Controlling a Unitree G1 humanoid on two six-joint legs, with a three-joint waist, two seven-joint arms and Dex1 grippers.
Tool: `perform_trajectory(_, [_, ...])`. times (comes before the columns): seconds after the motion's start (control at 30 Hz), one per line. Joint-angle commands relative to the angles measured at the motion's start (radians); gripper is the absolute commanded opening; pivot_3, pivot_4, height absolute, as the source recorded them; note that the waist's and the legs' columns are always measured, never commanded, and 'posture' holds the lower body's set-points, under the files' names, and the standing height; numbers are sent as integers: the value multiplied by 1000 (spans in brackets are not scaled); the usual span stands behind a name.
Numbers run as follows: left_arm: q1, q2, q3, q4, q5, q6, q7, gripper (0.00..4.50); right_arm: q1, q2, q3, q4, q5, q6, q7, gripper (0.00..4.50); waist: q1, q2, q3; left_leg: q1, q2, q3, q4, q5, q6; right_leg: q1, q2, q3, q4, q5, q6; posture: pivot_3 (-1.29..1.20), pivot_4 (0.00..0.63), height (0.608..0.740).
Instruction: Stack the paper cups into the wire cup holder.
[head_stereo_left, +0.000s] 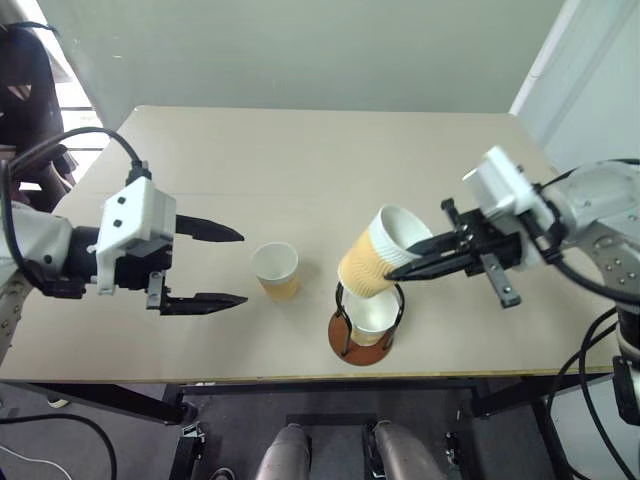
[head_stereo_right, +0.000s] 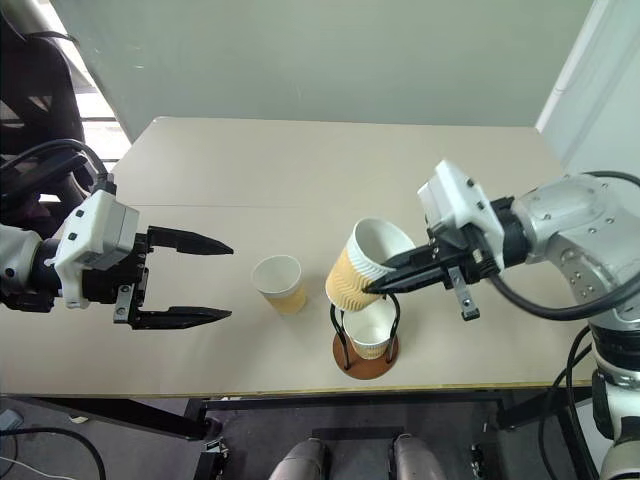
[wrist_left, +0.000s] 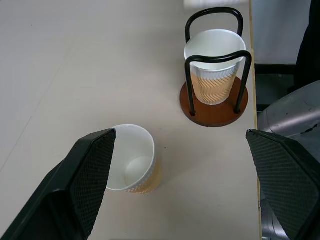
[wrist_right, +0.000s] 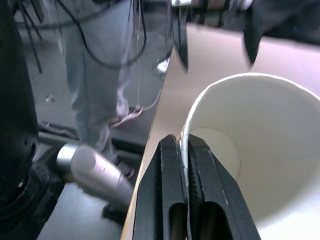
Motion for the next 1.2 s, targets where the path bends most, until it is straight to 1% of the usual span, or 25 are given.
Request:
perform_trajectory(0.03, [-2, 14, 31, -10, 0, -6, -3, 4492, 3, -17, 11, -31, -21, -34, 2, 19, 0, 0, 0, -1, 0, 0, 0, 0, 0, -1, 0, 0, 0, 0, 0, 0, 150, 740])
perform_trajectory(0.17, [21, 20, 59, -25, -4, 4, 0, 4492, 32, -22, 51, -22, -61, -79, 20, 19, 0, 0, 0, -2, 1, 0, -1, -1, 1, -1, 0, -1, -1, 0, 0, 0, 150, 740])
perform_trajectory(0.5, [73, 22, 119, -56, -9, 25, 7, 4492, 62, -22, 89, -10, -97, -123, 50, 19, 1, 0, 0, -2, 1, 1, 0, -2, 1, -1, 0, -1, -2, 0, 0, 0, 150, 740])
perform_trajectory(1.07, [82, 20, 136, -70, -10, 32, 11, 4492, 91, -23, 140, -2, -187, -196, 59, 19, 1, 0, 0, -2, 1, 0, 0, -2, 1, -1, 0, -1, -1, 0, 0, 0, 150, 740])
perform_trajectory(1.17, [79, 19, 131, -68, -9, 30, 12, 4492, 91, -24, 143, -2, -195, -199, 61, 574, 1, 0, 0, -2, 1, 0, 0, -2, 1, -1, 0, -1, -1, 0, 0, 0, 150, 740])
perform_trajectory(1.2, [78, 19, 130, -67, -9, 30, 12, 4492, 91, -24, 143, -3, -197, -198, 62, 847, 1, 0, 0, -2, 1, 0, 0, -2, 1, -1, 0, -1, -1, 0, 0, 0, 150, 740])
